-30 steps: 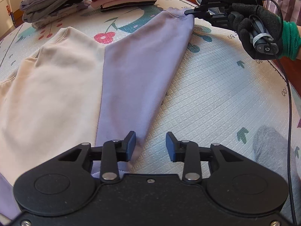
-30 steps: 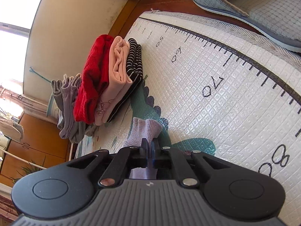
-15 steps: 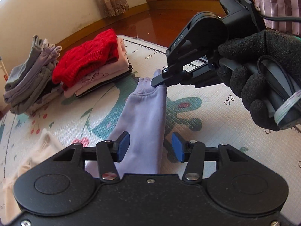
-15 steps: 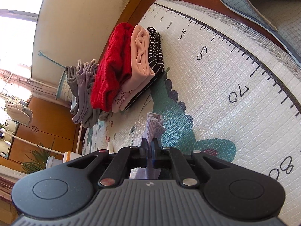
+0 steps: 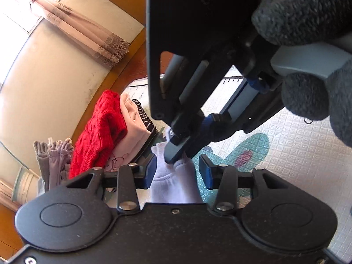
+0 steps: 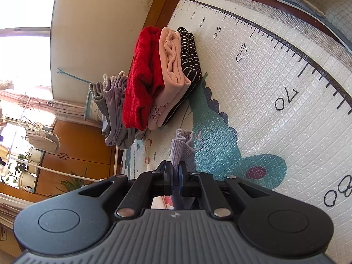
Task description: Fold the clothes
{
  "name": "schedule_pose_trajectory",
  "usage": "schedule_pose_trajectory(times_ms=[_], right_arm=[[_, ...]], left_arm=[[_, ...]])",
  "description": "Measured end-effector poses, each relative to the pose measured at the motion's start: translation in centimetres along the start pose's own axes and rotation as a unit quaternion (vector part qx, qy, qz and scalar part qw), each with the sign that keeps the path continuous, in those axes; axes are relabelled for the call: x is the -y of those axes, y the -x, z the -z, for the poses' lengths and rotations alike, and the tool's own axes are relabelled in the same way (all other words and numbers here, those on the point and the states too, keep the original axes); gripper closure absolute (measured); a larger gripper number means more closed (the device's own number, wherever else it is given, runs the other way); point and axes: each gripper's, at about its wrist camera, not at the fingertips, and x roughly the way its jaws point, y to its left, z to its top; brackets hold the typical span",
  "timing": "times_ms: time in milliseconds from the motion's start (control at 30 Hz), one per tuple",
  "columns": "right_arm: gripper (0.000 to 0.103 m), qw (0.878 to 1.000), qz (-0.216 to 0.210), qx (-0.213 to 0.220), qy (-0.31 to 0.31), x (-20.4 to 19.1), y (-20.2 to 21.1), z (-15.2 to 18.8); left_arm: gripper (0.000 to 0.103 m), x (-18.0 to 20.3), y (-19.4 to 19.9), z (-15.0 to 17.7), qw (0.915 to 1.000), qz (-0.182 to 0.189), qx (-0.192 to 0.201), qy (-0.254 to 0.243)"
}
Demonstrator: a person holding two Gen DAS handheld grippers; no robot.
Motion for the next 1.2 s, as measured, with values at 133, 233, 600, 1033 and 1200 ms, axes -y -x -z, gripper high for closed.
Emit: schedule_pose_trajectory(times_ms=[133, 233, 600, 1033, 1200], right_arm=[[0.093, 1.0, -0.013, 0.012, 0.01, 0.0, 0.6, -0.5], [0.093, 1.0, -0.018, 0.015, 0.019, -0.2, 0.8, -0.7], [0.091, 0.998, 0.017, 0.061, 0.029, 1.2, 3.2, 1.5], [0.039, 0.912, 0.095, -0.096, 0.386, -9.7, -2.6, 14.7], [0.032, 0.867, 0.12, -0.141, 0.463, -12.0, -5.9, 18.5]], left_arm=[[0.089, -0.6, 0.1, -0.1, 1.0, -0.006, -0.004, -0.006], [0.092, -1.1, 0.1, 0.1, 0.9999, -0.005, -0.009, -0.006], [0.093, -8.7, 3.2, 0.7, 0.9912, 0.009, -0.023, 0.13], [0.094, -20.9, 12.3, 11.3, 0.8817, 0.107, 0.021, 0.459], [0.094, -24.0, 14.0, 14.9, 0.8596, 0.08, 0.01, 0.505]])
